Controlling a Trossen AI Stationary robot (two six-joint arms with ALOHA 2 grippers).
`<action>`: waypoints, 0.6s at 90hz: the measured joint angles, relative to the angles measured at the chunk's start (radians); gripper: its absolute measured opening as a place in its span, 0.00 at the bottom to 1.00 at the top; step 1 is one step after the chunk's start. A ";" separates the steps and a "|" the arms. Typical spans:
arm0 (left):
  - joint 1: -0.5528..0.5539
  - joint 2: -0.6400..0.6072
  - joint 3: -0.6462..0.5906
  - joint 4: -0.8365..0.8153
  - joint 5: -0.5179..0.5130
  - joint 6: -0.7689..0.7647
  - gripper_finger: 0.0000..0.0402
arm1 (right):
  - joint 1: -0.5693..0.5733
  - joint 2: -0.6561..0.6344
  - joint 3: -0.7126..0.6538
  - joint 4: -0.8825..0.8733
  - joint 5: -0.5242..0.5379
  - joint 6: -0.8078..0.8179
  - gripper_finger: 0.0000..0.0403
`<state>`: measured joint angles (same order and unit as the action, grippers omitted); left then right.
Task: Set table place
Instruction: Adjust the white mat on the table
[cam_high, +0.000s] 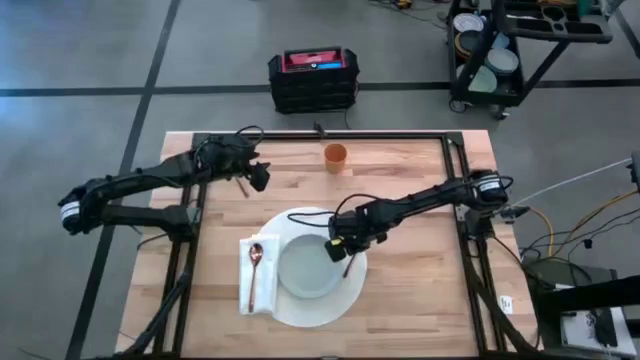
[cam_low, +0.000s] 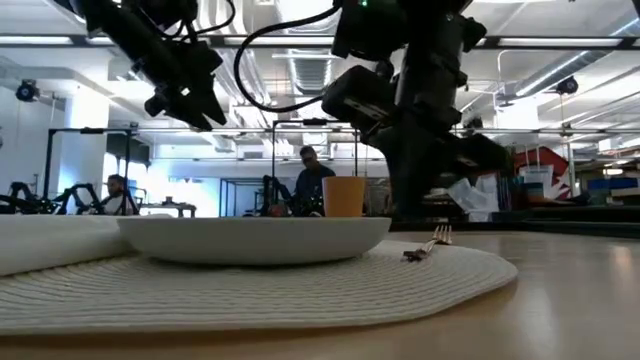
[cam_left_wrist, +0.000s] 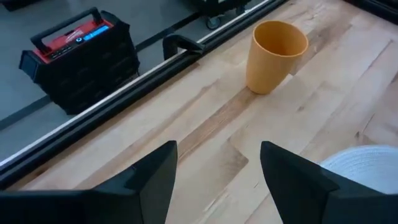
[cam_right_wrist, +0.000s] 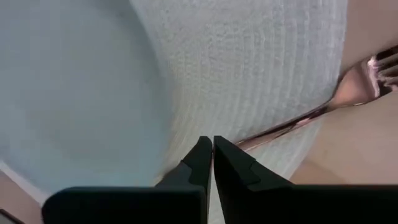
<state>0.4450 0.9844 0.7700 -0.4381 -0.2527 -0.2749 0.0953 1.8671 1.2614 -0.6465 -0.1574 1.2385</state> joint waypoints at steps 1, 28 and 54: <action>0.000 0.002 0.000 0.000 0.000 0.000 0.54 | 0.000 0.000 -0.001 0.002 0.000 0.000 0.00; 0.000 0.043 0.000 0.001 0.000 -0.028 0.54 | -0.004 0.000 -0.040 0.028 0.002 0.026 0.00; 0.000 0.056 0.000 0.003 0.000 -0.034 0.54 | -0.011 0.001 -0.062 0.064 0.020 0.047 0.00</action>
<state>0.4450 1.0409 0.7700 -0.4355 -0.2527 -0.3088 0.0839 1.8683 1.1995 -0.5829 -0.1378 1.2852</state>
